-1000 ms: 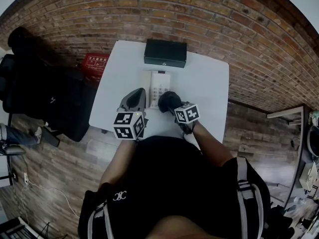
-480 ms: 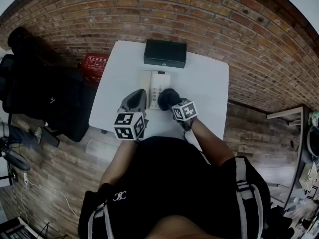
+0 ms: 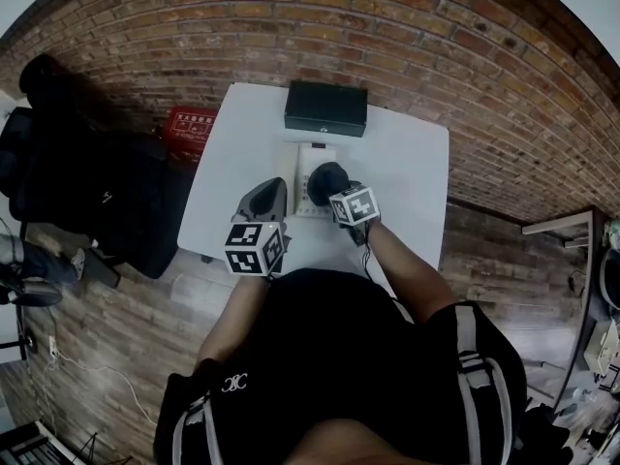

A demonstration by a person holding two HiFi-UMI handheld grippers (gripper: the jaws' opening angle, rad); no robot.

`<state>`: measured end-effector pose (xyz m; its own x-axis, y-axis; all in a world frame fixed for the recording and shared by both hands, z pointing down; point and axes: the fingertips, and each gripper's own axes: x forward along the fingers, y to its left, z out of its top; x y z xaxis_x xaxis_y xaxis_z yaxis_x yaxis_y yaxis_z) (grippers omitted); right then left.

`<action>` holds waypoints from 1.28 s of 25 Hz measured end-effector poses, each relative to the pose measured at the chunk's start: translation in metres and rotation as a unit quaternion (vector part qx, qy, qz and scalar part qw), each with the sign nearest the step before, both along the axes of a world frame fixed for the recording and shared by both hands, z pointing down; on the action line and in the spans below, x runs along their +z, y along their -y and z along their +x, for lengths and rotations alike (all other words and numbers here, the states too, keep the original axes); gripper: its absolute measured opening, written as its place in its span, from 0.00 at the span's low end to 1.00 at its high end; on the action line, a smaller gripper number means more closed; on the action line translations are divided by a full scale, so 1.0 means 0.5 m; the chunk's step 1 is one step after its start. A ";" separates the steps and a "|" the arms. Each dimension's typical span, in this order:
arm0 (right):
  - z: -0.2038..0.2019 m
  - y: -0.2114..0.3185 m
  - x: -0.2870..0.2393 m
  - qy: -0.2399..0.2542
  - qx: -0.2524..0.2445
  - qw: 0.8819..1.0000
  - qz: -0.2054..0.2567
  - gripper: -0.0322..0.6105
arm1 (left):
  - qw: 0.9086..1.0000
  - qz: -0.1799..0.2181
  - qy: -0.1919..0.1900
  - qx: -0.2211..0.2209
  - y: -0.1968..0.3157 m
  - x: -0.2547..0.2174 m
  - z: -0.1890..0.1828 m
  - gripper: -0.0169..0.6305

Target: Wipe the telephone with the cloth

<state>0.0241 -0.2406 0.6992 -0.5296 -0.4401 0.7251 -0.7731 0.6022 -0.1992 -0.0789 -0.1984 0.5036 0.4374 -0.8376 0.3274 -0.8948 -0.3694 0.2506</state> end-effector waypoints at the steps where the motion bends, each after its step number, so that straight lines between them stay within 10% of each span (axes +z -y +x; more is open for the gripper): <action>1: -0.002 0.002 -0.001 0.003 0.002 1.000 0.002 0.10 | 1.000 0.000 -0.001 -0.002 0.001 0.000 -0.003 0.02; 32: 0.037 0.160 -0.020 -0.005 0.087 0.993 0.085 0.10 | 1.000 -0.014 0.005 -0.004 0.012 0.010 -0.010 0.02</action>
<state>0.0428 -0.3206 0.6892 -0.4278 -0.6412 0.6370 -0.8701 0.4831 -0.0981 -0.0839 -0.2045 0.5085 0.4272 -0.8312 0.3558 -0.9004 -0.3553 0.2511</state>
